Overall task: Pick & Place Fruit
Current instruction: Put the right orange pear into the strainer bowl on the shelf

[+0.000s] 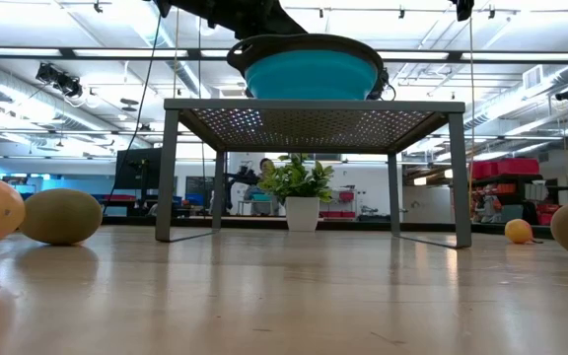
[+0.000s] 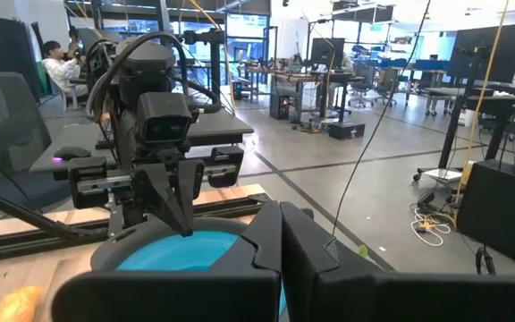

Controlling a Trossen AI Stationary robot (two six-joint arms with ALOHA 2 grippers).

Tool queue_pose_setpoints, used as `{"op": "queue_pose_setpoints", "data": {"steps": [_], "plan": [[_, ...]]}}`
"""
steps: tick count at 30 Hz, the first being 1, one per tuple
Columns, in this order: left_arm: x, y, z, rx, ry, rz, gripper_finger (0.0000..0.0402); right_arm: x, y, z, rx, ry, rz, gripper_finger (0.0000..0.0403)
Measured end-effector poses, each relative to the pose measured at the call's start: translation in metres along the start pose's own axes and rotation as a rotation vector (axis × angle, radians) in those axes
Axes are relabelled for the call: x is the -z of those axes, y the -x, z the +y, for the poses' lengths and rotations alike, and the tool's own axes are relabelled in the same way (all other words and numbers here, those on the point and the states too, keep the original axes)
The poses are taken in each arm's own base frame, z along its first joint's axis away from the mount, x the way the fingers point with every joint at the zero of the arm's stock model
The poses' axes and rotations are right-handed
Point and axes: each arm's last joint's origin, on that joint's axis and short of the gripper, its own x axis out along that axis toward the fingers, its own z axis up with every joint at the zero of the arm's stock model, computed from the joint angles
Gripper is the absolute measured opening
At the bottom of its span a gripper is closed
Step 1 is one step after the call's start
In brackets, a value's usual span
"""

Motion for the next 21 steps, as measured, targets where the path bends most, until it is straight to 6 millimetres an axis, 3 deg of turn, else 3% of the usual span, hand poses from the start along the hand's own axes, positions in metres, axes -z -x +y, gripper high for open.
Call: {"op": "queue_pose_setpoints", "data": {"steps": [21], "plan": [[-0.0001, 0.0003, -0.0014, 0.049, 0.003, 0.003, 0.0002, 0.0000, 0.0000, 0.0000, -0.001, 0.000, 0.000, 0.0000]]}}
